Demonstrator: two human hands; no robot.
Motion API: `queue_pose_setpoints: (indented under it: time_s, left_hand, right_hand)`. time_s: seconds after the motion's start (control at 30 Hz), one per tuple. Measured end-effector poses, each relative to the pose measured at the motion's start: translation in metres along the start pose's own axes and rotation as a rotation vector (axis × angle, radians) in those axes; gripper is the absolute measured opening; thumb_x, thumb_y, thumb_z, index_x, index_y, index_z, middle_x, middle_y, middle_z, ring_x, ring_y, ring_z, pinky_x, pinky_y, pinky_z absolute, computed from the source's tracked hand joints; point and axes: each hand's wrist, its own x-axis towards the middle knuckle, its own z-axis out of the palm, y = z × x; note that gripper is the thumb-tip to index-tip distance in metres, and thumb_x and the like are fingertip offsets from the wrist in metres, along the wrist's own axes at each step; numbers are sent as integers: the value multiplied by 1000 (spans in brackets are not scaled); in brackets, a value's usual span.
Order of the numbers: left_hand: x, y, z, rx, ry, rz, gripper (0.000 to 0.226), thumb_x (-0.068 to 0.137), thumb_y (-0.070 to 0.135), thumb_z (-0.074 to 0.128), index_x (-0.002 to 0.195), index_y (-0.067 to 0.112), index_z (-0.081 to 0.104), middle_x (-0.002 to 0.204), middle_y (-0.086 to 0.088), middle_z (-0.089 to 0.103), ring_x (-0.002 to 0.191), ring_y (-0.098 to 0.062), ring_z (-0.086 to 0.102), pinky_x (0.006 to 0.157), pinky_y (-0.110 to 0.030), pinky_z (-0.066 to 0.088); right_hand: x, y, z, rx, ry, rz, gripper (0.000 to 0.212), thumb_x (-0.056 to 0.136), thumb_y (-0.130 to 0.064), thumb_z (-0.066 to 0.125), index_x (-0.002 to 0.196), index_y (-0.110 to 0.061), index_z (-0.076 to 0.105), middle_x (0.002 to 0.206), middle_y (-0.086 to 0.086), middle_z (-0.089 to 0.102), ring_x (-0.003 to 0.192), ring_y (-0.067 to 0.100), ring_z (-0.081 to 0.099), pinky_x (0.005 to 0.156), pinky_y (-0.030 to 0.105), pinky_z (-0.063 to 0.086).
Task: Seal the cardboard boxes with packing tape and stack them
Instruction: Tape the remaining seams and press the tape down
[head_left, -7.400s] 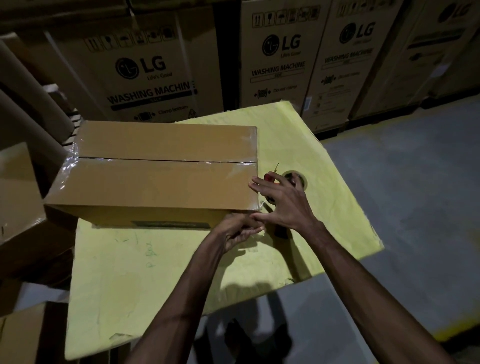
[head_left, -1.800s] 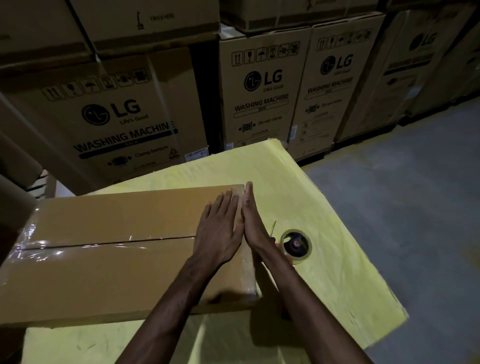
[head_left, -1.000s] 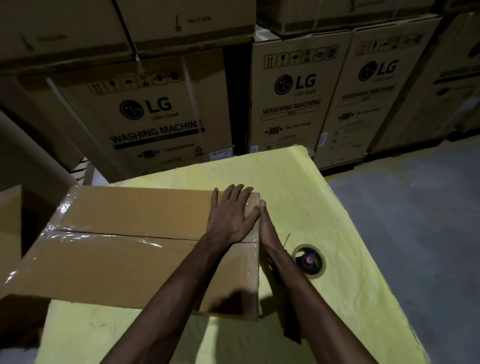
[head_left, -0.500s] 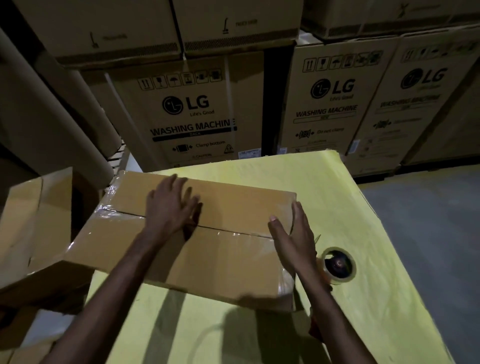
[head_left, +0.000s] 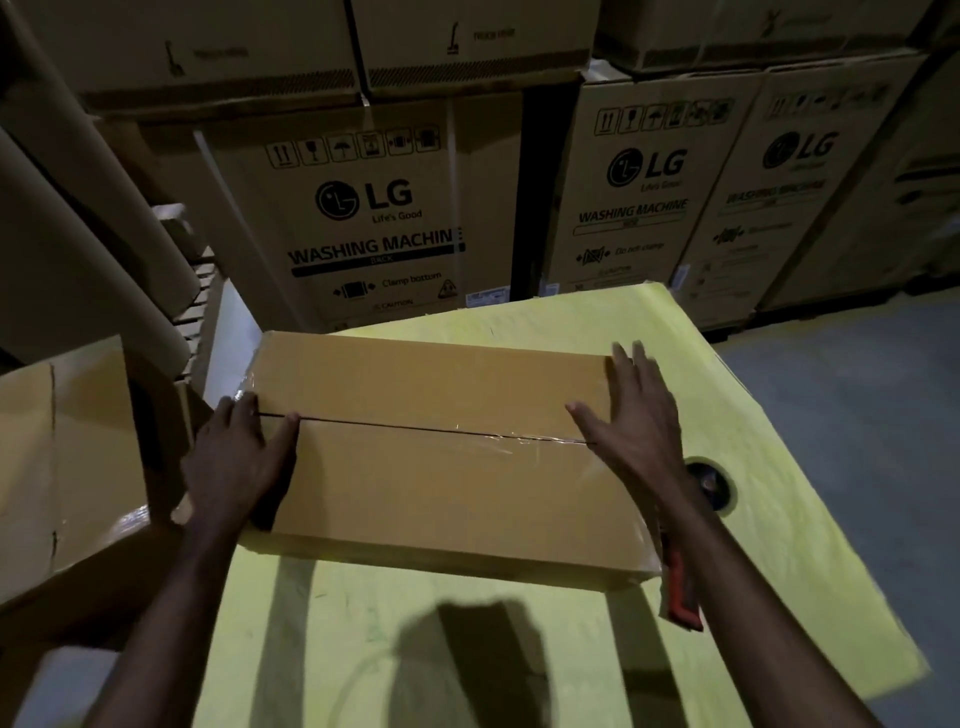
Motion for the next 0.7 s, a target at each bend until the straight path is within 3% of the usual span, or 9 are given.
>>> queue_pose_setpoints:
  time_s: [0.07,0.1,0.17,0.23,0.3,0.4,0.57,0.7]
  left_hand:
    - [-33,1,9,-214,294,-63,53,93,58,51,124,18,65,128,-11,66,113,-36,62,92,-50,50]
    - [-58,9,16,-392,472,-152,47,92,48,59,126,16,66,133,-10,64,119,-33,61,96,-49,51]
    - [-110,38,41,-768,674,-405,66,85,34,73,143,10,52,149,-13,50,135,-26,50,110,-46,46]
    - [-154,79,59,-1052,590,-637,96,78,46,85,152,9,37,154,-14,40,143,-24,40,119,-44,38]
    - [-181,120,66,-1254,370,-786,113,71,62,84,157,13,30,157,-11,37,145,-27,38,121,-47,37]
    - [-197,177,64,-1370,144,-841,116,76,48,83,165,26,12,169,-1,24,152,-27,30,123,-43,32]
    - [-186,193,74,-1298,123,-857,141,58,73,84,163,39,-4,172,1,20,154,-30,30,124,-51,31]
    - [-162,172,58,-1188,176,-735,137,60,61,91,164,40,5,166,1,33,146,-30,41,120,-52,36]
  right_hand:
    - [27,-12,-2,-153,-57,-96,90,88,-78,51,162,-36,20,173,-4,5,158,19,1,125,52,2]
    - [39,-19,0,-200,-93,-134,88,87,-81,48,159,-34,28,171,-1,14,158,20,6,126,53,0]
    - [59,-37,3,-237,-172,-202,84,87,-82,46,154,-32,41,167,2,30,156,23,17,126,53,3]
    - [76,-57,8,-242,-258,-257,81,88,-79,51,151,-29,47,162,4,39,150,25,29,121,49,19]
    - [91,-73,15,-216,-373,-241,80,87,-79,54,149,-29,49,154,3,49,139,26,44,108,44,37]
    - [105,-87,24,-273,-518,-173,89,78,-92,45,145,-35,52,139,2,62,123,28,57,93,40,46]
    - [102,-88,17,-255,-572,-153,90,66,-94,57,129,-31,61,119,1,68,103,24,61,89,39,52]
    - [73,-75,5,-152,-547,-132,91,65,-89,67,128,-23,66,116,1,71,100,24,65,89,43,57]
